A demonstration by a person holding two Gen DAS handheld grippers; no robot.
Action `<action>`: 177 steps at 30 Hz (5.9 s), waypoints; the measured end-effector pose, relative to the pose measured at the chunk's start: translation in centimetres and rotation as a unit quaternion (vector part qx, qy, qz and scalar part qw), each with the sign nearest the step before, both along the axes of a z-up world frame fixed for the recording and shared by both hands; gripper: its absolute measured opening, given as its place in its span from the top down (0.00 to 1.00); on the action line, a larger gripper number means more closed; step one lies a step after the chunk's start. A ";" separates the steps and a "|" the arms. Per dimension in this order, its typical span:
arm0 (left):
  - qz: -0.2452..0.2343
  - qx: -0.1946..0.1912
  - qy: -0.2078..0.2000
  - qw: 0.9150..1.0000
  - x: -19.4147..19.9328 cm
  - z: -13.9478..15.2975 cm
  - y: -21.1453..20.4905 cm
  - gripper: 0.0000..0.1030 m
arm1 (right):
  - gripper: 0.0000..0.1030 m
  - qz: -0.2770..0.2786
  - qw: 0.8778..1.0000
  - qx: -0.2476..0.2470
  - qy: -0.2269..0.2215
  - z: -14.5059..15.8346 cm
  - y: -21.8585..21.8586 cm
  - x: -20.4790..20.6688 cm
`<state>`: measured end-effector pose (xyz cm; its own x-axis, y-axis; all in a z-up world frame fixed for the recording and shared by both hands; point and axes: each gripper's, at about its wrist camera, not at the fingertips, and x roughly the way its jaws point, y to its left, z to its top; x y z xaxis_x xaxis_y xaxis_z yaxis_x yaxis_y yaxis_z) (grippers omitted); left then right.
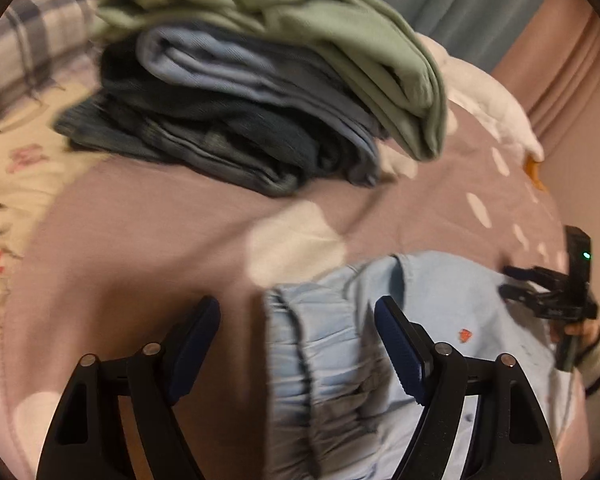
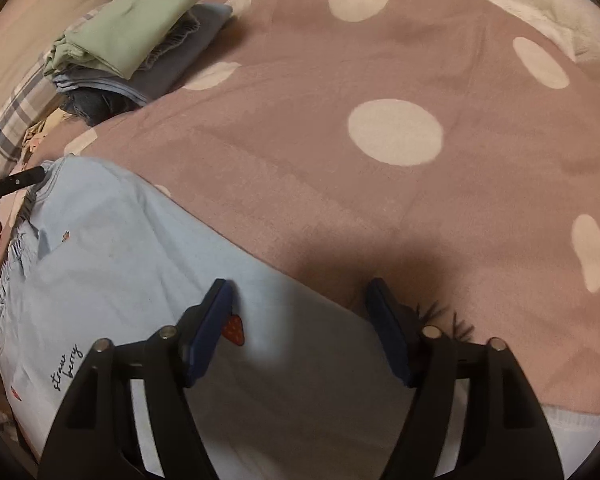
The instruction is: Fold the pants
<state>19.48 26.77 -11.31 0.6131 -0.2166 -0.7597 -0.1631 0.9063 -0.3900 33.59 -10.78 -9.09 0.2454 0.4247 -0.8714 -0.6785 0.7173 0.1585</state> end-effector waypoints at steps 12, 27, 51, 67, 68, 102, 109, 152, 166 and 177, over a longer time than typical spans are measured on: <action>-0.027 0.053 -0.024 0.998 -1.1 1.5 -2.3 0.68 | 0.92 0.072 0.996 -0.033 -0.048 1.6 0.7 -4.6; -0.033 0.072 -0.087 0.993 -10.2 6.2 -4.9 0.74 | 0.94 0.039 0.985 0.007 -0.168 10.4 -5.1 -18.7; 0.047 0.064 -0.017 0.997 -21.7 2.1 -5.5 0.54 | 0.91 0.074 0.984 -0.068 -0.144 2.9 -6.3 -33.5; -0.067 0.075 0.008 0.995 -16.6 2.0 -13.1 0.54 | 0.77 -0.048 0.999 0.006 -0.014 1.2 -4.2 -30.6; -0.077 0.085 0.024 0.993 -17.0 0.8 -13.5 0.54 | 0.77 -0.055 0.998 0.010 -0.021 0.6 -4.4 -31.3; -0.210 0.026 -0.063 0.975 -16.1 5.0 -25.9 0.54 | 0.46 -0.318 0.936 0.136 -0.061 6.0 -16.9 -31.8; -0.261 0.038 -0.039 0.964 -14.4 3.1 -29.9 0.54 | 0.45 -0.399 0.908 0.124 -0.018 5.0 -22.3 -23.8; -0.307 0.103 0.007 0.946 -15.5 0.7 -32.1 0.54 | 0.63 -0.600 0.732 0.321 0.035 0.0 -38.7 -32.2; -0.316 0.093 0.012 0.944 -16.2 1.6 -30.8 0.54 | 0.97 -0.625 0.741 0.242 0.049 -0.5 -41.6 -32.4; -0.154 0.024 -0.014 0.988 -16.5 4.4 -20.7 0.54 | 0.75 -0.450 0.877 0.155 -0.060 5.3 -29.8 -32.0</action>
<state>3.00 6.07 -6.88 0.5447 -0.3612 -0.7569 0.1338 0.9284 -0.3467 1.57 -40.62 -3.76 0.6856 0.2237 -0.6928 0.1163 0.9057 0.4076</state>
